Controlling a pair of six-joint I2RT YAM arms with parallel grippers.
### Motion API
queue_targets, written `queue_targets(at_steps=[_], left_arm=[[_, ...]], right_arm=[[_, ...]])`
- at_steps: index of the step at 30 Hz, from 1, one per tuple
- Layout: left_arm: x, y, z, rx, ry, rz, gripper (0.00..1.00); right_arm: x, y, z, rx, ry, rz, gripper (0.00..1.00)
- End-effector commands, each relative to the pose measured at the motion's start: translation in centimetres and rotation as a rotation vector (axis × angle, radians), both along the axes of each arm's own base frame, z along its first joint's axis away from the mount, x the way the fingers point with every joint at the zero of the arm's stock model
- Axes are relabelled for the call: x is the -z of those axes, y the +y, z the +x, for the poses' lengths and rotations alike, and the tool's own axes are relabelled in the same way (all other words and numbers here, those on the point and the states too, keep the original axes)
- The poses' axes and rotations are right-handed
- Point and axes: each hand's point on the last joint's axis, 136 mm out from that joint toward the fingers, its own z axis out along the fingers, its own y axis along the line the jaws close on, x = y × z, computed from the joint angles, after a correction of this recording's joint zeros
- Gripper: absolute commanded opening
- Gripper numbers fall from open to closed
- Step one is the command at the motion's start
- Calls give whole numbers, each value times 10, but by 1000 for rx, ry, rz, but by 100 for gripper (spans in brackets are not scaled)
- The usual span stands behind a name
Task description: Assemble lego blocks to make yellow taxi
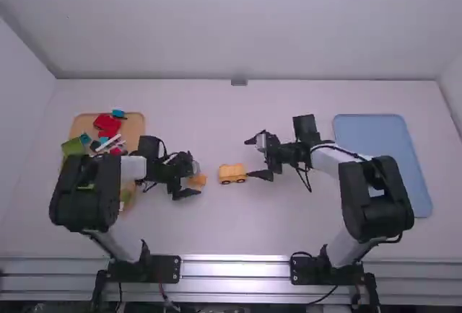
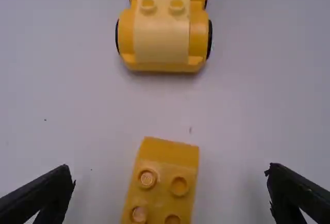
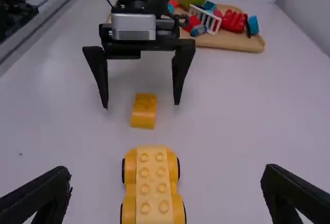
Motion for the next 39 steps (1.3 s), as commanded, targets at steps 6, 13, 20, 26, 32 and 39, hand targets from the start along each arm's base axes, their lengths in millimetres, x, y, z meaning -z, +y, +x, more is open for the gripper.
queue_targets(at_steps=[6, 13, 20, 26, 32, 39], left_arm=[[-2, 15, 16, -20, -74, -140, 99], [-5, 23, 9, -6, -87, -234, 99], [9, 14, 14, 26, -39, -228, 93], [11, 14, 13, 23, -13, -237, 70], [14, 10, 4, 35, -9, -241, 24], [10, 1, 3, 59, -21, -262, 35]], right_arm=[[2, 18, -18, -72, -72, 36, 99], [4, 17, -18, -69, -87, 41, 99], [3, 15, -15, -39, -16, 39, 99], [3, 15, -15, -39, -17, 39, 99], [3, 15, -15, -39, -22, 40, 99], [3, 15, -11, -30, -41, 33, 99]])
